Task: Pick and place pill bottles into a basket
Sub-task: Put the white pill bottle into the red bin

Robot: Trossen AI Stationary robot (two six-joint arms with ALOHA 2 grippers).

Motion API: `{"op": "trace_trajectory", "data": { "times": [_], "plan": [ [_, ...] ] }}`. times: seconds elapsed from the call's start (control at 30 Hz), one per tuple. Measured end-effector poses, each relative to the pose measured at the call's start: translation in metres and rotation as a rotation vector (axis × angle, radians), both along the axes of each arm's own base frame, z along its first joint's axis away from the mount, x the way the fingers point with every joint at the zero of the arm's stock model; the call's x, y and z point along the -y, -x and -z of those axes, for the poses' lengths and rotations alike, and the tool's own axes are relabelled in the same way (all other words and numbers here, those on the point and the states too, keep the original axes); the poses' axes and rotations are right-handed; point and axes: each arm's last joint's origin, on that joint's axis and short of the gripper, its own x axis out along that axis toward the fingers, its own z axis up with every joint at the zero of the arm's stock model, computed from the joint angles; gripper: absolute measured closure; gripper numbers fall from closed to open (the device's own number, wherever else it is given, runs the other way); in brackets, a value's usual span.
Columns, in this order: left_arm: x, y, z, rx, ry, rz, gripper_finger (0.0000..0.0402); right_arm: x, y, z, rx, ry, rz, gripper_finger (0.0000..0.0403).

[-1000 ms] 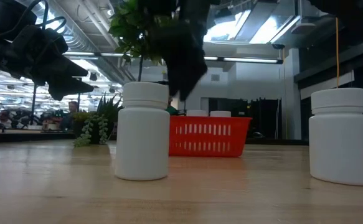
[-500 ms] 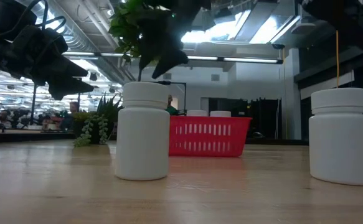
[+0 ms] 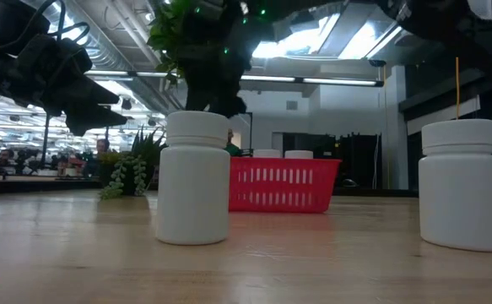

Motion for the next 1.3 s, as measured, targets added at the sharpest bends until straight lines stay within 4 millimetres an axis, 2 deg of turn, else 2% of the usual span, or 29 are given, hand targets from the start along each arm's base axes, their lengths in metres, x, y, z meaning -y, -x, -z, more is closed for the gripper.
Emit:
{"op": "trace_trajectory", "data": {
  "times": [0.2, 0.47, 0.83, 1.1, 1.3],
  "plan": [
    [0.000, 0.000, 0.000, -0.001, 0.013, 0.001, 0.0121, 0.001, -0.005, 0.015, -0.025, -0.005, -0.011, 0.0118],
    [0.000, 0.000, 0.000, 0.000, 0.019, -0.001, 0.0121, 0.004, -0.010, 0.015, 0.035, 0.018, -0.047, 0.0116],
    [0.000, 0.000, 0.000, 0.000, 0.019, -0.001, 0.0121, 0.018, -0.011, 0.013, 0.074, -0.011, -0.025, 0.0045],
    [0.000, 0.000, 0.000, 0.001, 0.027, -0.003, 0.0121, 0.029, -0.013, 0.026, 0.060, -0.012, 0.000, 0.0041],
    [0.000, 0.000, 0.000, 0.001, 0.027, -0.004, 0.0121, 0.034, -0.017, 0.049, 0.024, -0.019, 0.003, 0.0041]
  ]
}}
